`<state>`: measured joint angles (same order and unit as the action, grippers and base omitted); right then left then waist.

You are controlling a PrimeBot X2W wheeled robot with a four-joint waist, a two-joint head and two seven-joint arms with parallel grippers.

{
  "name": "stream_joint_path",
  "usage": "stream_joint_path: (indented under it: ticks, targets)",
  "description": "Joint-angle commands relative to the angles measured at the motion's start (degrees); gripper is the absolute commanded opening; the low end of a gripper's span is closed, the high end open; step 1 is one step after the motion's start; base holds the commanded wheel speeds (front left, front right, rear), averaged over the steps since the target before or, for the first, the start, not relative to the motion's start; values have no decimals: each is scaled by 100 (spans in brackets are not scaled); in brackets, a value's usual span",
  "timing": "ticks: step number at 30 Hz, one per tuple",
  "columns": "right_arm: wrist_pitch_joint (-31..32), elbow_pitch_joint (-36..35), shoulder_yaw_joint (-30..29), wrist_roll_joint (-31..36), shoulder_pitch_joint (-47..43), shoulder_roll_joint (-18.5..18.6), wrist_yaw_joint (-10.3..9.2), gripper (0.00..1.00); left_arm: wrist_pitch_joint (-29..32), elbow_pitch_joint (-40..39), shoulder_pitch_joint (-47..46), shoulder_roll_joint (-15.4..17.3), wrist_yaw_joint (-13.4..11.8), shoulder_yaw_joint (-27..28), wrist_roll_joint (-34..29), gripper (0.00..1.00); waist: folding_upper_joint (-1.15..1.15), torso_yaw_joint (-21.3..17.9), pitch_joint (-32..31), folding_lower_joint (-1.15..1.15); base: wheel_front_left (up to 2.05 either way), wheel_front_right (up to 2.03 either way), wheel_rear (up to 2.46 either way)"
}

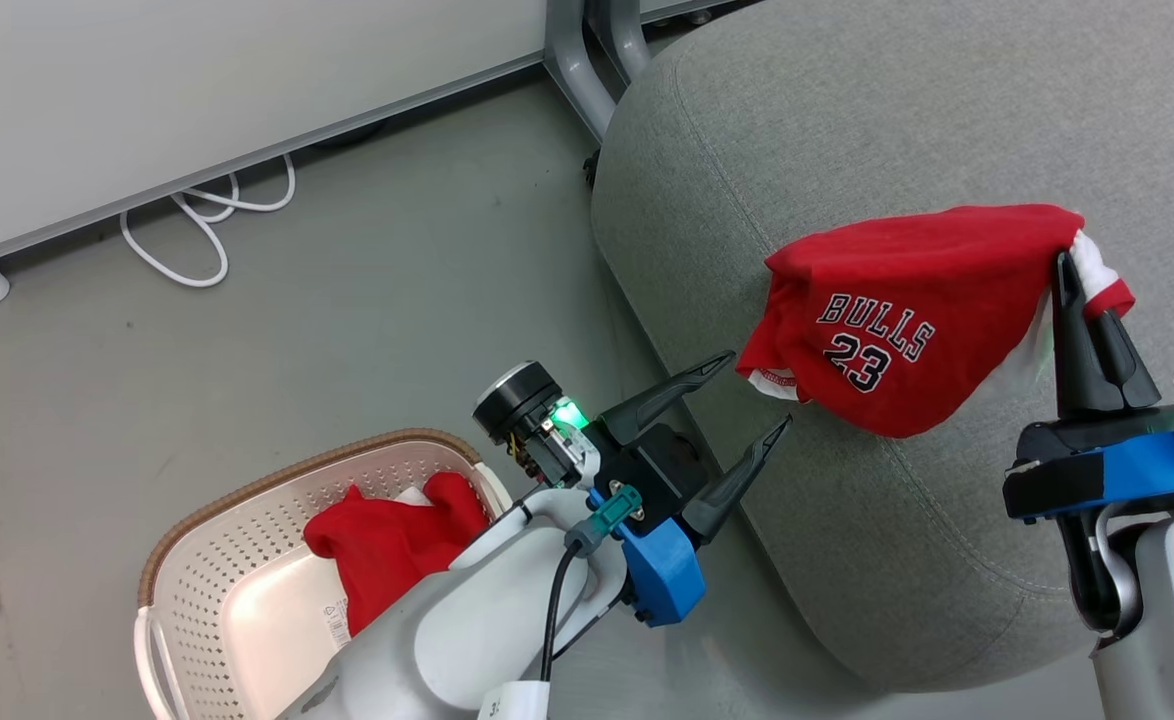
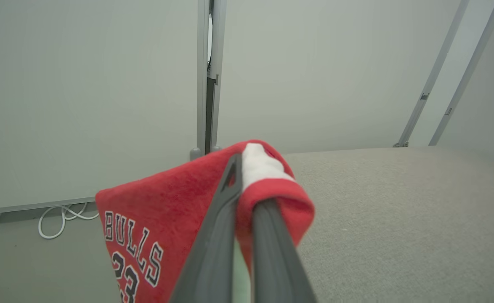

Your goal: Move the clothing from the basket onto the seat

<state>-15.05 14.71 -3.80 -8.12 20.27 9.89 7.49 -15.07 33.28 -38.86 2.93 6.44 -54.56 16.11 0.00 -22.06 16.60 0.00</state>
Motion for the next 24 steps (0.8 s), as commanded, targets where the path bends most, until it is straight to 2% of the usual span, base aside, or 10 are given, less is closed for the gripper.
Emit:
stream_joint_path:
  ticks: [1,12,18,24]
  targets:
    - [-21,-35,-35,28,-57,-22,1,0,-16,11,-60,3,-4,-7,6,100,0,-1,19,0,0,0,0]
    - [-21,-459,-549,40,799,229,1,0,-16,-36,-347,51,-70,84,-103,100,0,71,446,0,0,0,0]
    - [-20,-620,-1117,126,1830,713,1,0,-12,-90,-694,133,-92,106,-231,100,0,164,1062,0,0,0,0]
    - [-19,-486,-1782,126,2712,1334,1,0,11,-152,-1136,196,-101,71,-391,100,0,306,1770,0,0,0,0]
